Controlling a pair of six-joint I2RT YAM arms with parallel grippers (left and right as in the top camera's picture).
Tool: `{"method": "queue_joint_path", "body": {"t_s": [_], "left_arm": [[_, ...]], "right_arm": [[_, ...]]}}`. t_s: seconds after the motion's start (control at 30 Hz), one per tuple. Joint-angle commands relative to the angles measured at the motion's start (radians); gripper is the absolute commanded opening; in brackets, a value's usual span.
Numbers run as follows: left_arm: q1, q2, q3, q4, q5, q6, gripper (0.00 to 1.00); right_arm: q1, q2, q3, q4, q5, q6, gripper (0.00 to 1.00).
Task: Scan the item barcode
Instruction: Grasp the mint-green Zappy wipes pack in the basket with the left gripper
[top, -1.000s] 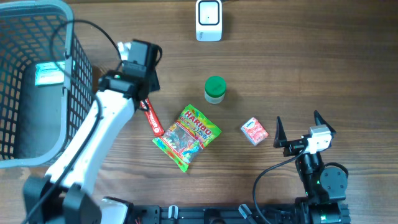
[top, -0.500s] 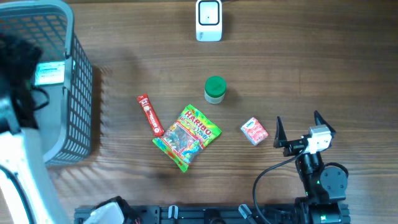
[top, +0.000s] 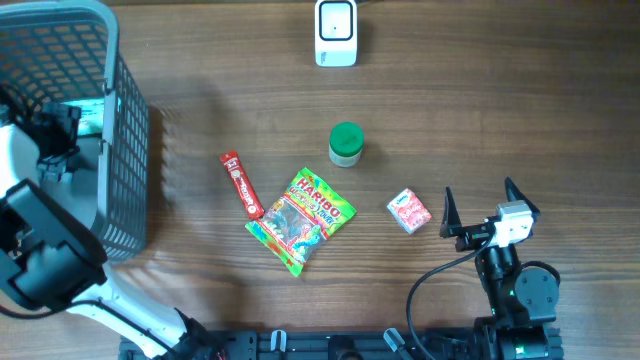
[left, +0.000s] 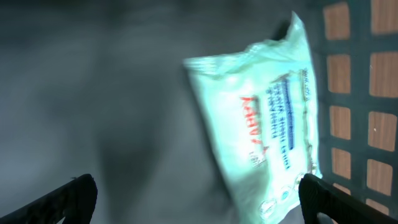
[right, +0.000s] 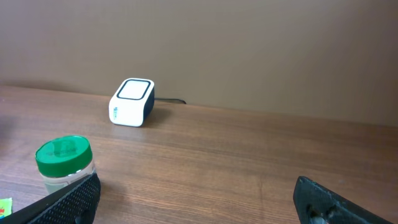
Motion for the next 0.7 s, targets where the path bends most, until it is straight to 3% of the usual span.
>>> {"method": "queue_joint_path", "body": {"t_s": [0.0, 0.23, 0.6, 0.63, 0.67], "left_arm": [[-0.037, 0.027, -0.003, 0.064, 0.019, -0.017, 1.0], [-0.101, 0.027, -0.003, 0.09, -0.145, -0.017, 1.0], [-0.121, 0.14, -0.003, 0.108, -0.157, -0.01, 1.0], [-0.121, 0.154, -0.003, 0.095, -0.157, -0.009, 0.91], [-0.121, 0.167, -0.003, 0.073, -0.153, -0.009, 0.67]], "right_arm": [[0.003, -0.003, -0.001, 0.002, 0.011, -0.017, 1.0], [0.003, -0.003, -0.001, 0.002, 0.011, -0.017, 1.0], [0.003, -0.003, -0.001, 0.002, 0.011, -0.017, 1.0], [0.003, -0.003, -0.001, 0.002, 0.011, -0.017, 1.0], [0.003, -0.003, -0.001, 0.002, 0.011, -0.017, 1.0]]}}
